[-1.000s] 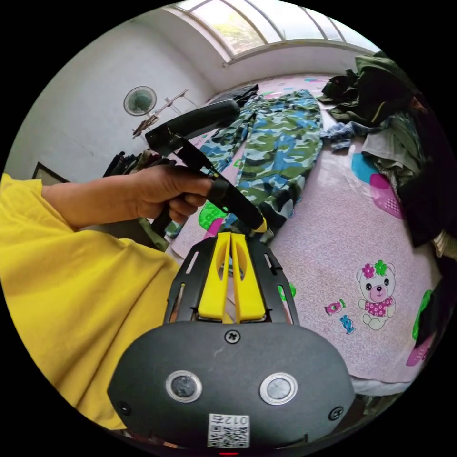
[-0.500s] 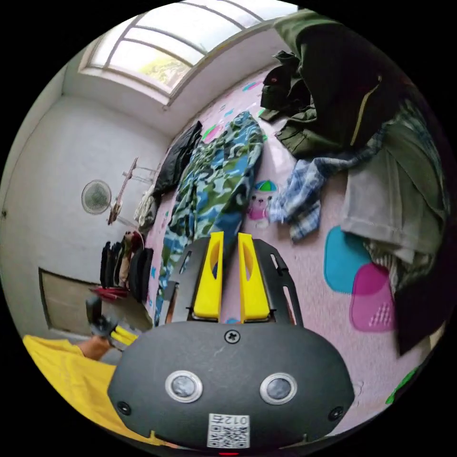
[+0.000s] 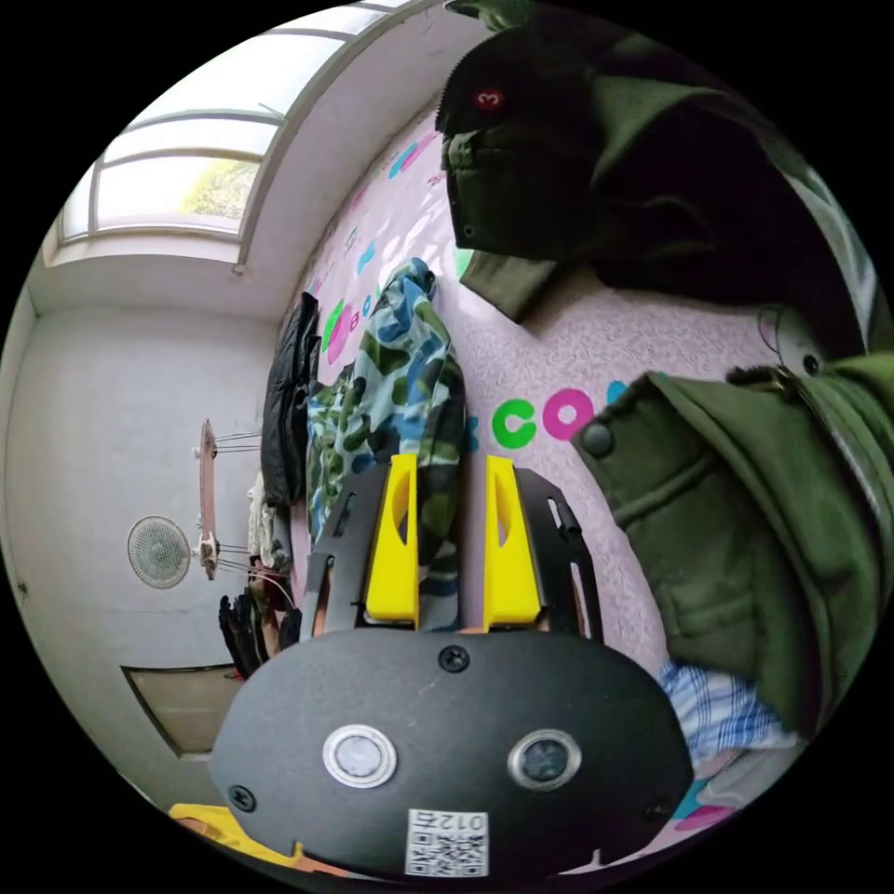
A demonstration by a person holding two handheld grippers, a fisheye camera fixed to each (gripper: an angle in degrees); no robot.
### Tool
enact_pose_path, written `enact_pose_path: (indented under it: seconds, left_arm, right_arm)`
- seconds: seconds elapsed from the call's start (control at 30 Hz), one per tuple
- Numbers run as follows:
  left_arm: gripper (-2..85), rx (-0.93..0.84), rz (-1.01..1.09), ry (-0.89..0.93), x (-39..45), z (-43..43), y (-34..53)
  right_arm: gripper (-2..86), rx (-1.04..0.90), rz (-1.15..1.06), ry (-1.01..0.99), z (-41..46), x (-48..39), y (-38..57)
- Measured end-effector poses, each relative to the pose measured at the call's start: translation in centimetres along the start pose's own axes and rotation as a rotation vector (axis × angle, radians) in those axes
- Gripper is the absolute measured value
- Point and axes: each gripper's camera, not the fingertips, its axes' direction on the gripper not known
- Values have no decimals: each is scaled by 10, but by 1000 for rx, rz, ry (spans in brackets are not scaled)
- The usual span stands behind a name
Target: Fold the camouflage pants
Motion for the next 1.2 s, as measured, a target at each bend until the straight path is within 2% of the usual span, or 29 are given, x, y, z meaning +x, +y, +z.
enact_pose_path:
  seconds: [0.1,0.17,0.3,0.37,0.4,0.43,0.53,0.6,0.73,0.8,0.9,1.0,1.03,1.1,1.2]
  left_arm:
    - [11,7,-35,35,-19,-10,5]
    - [11,13,-51,52,-31,-15,6]
    - [12,8,-114,26,-54,-17,4]
    - [14,-34,-84,-51,-66,-14,-7]
    - [14,-49,-74,-72,-69,-12,-10]
    - [15,-80,-66,-96,-75,-9,-16]
    - [17,-102,-20,-10,-94,-7,-27]
    - [20,-102,34,120,-105,-9,-30]
    - [30,-61,98,355,-141,-13,-31]
    - [37,-51,92,423,-155,-15,-30]
    - [57,-40,119,406,-154,-41,-28]
    - [86,-20,108,481,-157,-89,-11]
    - [83,21,97,470,-163,-115,1]
    - [76,148,98,435,-172,-166,14]
    - [50,471,145,236,-180,-263,-4]
  right_arm:
    - [105,-6,4,-2,23,-21,-40]
    - [97,1,19,64,32,-36,-61]
    - [95,184,94,451,29,-80,-96]
    - [69,342,4,567,23,-118,-105]
    - [57,376,-140,560,30,-149,-112]
    - [48,324,-301,489,45,-178,-122]
    - [42,108,-494,362,95,-232,-150]
    - [47,31,-497,318,123,-251,-167]
    - [68,-94,-339,89,176,-262,-208]
    - [75,-88,-324,75,189,-271,-221]
    - [80,-104,-329,133,207,-288,-243]
    - [74,-138,-524,206,221,-313,-244]
    - [73,-127,-656,300,226,-326,-236]
    - [71,-97,-763,382,229,-335,-230]
    - [63,22,-744,359,216,-334,-242]
